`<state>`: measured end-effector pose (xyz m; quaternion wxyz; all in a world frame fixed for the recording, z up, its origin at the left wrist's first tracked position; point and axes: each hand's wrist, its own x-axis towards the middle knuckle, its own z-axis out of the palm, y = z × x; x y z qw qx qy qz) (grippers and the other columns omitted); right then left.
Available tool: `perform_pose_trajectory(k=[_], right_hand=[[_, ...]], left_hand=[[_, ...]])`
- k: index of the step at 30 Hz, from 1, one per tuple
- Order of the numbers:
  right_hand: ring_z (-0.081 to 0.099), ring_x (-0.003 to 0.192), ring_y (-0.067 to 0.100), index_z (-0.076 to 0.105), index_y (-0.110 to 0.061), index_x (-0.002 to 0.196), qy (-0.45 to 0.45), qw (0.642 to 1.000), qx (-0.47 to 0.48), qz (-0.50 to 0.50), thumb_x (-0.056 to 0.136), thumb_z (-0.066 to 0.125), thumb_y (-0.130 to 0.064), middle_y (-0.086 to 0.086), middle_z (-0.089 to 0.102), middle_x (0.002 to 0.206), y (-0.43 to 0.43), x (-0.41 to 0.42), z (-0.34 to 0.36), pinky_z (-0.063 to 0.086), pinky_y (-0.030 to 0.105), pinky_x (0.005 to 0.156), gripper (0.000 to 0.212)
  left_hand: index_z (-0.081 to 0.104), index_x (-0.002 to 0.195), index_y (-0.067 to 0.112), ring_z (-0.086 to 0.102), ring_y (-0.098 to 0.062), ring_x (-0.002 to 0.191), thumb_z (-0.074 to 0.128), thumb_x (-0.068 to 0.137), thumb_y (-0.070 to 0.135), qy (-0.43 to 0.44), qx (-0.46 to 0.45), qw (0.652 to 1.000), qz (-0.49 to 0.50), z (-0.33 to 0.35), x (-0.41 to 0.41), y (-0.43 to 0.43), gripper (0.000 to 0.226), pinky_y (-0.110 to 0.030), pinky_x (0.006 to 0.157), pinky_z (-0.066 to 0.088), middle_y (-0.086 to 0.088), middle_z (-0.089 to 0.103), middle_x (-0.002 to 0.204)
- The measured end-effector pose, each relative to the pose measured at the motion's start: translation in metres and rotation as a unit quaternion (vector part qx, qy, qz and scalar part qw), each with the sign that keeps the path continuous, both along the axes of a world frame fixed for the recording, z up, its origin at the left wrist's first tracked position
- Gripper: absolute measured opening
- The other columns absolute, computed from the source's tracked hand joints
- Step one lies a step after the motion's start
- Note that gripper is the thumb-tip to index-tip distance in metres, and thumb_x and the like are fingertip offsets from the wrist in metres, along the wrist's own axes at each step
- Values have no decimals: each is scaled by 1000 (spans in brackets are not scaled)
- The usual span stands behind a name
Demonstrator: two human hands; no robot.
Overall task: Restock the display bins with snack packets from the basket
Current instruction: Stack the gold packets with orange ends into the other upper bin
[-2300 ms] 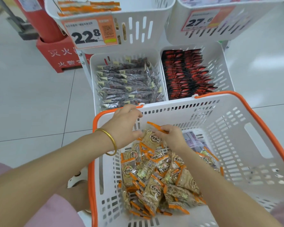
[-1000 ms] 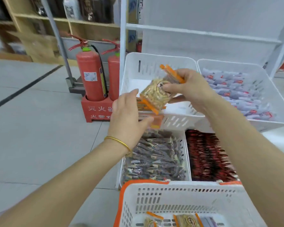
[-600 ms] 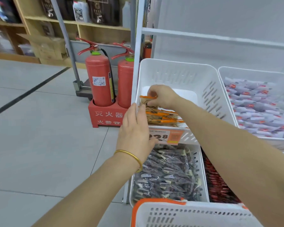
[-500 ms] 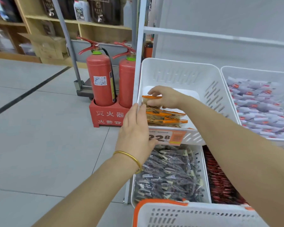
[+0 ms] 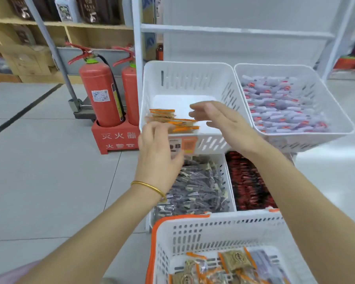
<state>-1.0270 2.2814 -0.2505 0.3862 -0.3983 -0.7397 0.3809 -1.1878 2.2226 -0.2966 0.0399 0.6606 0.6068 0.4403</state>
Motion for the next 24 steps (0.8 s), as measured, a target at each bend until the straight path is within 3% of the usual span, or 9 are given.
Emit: perform_pose_trajectory(k=[4, 7, 11, 15, 19, 24], right_hand=[[66, 100, 14, 62, -24, 110, 18, 995, -97, -23, 95, 43, -35, 2, 69, 107, -89, 68, -65, 52, 29, 86, 27], [68, 90, 16, 63, -24, 103, -50, 971, -213, -97, 96, 53, -22, 1, 70, 99, -135, 126, -139, 52, 39, 84, 13], [65, 93, 26, 66, -17, 105, -165, 929, -280, -177, 92, 59, -13, 10, 69, 104, -162, 173, -224, 51, 43, 86, 15], [59, 108, 27, 60, -7, 120, -269, 890, -316, -191, 95, 52, -11, 10, 62, 121, -175, 179, -283, 49, 39, 91, 27], [61, 105, 27, 52, -20, 132, -395, 841, -301, -217, 95, 53, -25, 7, 57, 131, -186, 188, -328, 54, 43, 82, 37], [57, 108, 27, 55, -28, 127, -445, 812, -302, -227, 90, 57, -46, 4, 67, 109, -182, 189, -348, 49, 44, 89, 41]], left_hand=[[49, 122, 11, 38, -21, 120, 66, 81, 11, 11, -152, 980, -127, -29, 45, -43, 44, -31, 103, 37, 0, 32, 118], [46, 127, 15, 36, -16, 121, 63, 85, 17, 95, -265, 939, -199, -62, 66, -76, 45, -19, 98, 33, -3, 32, 129], [41, 132, 19, 39, -18, 120, 64, 86, 21, 126, -357, 903, -206, -94, 81, -104, 52, -29, 97, 40, -2, 30, 134], [40, 134, 19, 40, -15, 116, 63, 87, 22, 129, -378, 893, -208, -105, 94, -119, 53, -31, 98, 42, 0, 30, 133], [40, 134, 22, 36, -16, 124, 63, 87, 24, 139, -380, 889, -215, -109, 104, -120, 52, -34, 104, 38, 1, 28, 137], [40, 133, 23, 35, -14, 126, 63, 87, 25, 139, -396, 879, -227, -118, 111, -115, 52, -33, 107, 37, 3, 29, 137]])
